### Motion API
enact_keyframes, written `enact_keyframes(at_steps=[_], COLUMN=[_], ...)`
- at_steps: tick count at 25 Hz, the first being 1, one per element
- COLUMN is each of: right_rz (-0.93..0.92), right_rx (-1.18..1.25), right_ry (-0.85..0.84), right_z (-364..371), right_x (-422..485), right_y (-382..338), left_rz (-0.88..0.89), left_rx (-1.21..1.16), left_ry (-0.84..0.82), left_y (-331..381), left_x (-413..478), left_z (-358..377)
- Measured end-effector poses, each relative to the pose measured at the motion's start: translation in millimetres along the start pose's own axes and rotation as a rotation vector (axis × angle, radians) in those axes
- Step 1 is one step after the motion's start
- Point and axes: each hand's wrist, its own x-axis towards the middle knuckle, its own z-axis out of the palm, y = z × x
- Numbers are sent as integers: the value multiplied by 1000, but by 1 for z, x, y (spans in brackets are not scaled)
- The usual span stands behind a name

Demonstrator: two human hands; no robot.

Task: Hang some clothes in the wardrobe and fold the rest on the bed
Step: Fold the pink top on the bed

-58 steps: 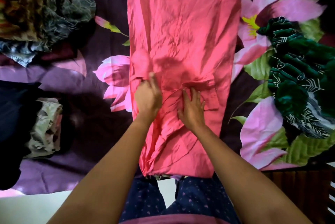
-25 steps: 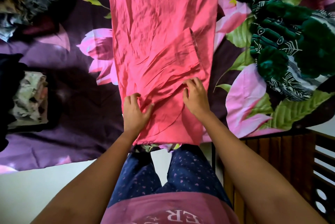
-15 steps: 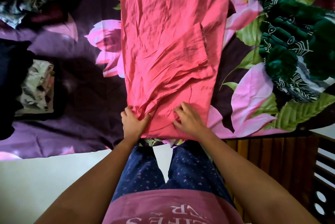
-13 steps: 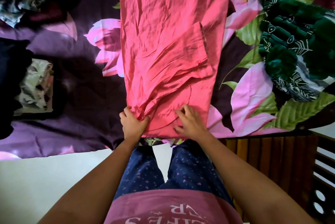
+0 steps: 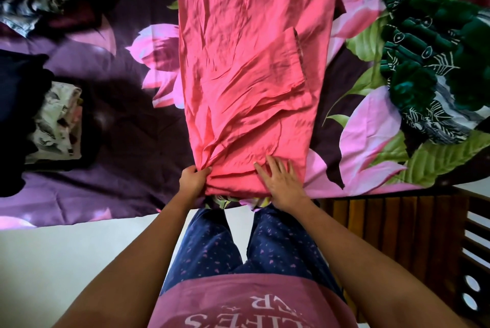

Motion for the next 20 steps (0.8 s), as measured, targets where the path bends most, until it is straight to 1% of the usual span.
enact_keyframes(at_steps=[2,4,6,8,11,13,17,19,20], right_rz=[8,37,57,49,20,-26,-80,-113,-126], right_rx=[0,6,25,50,198,308,329,287,287], right_ry=[0,2,29,75,82,-13,-400,-485,-478], right_z=[2,4,2,1,-10,-31,-72,-91,-102], right_x=[-4,-9,-13,-18,-21,-22,-30,-35,-36], right_y=[1,4,5,3,4,10,9,11,16], left_rz=[-47,-95,-110,-107,-84,-99,-170,-194,-201], left_rx=[-210,-316,-380,-384,-262,-122,225,268,220], left_ry=[-93,-176,-208,-205,-162,-124,-70,-113,-156], left_y=[1,4,6,7,8,10,8,12,17], left_x=[-6,-15,-21,-26,-31,-38,-62,-75,-78], left_z=[1,1,0,-3,-7,-10,-22,-30,-35])
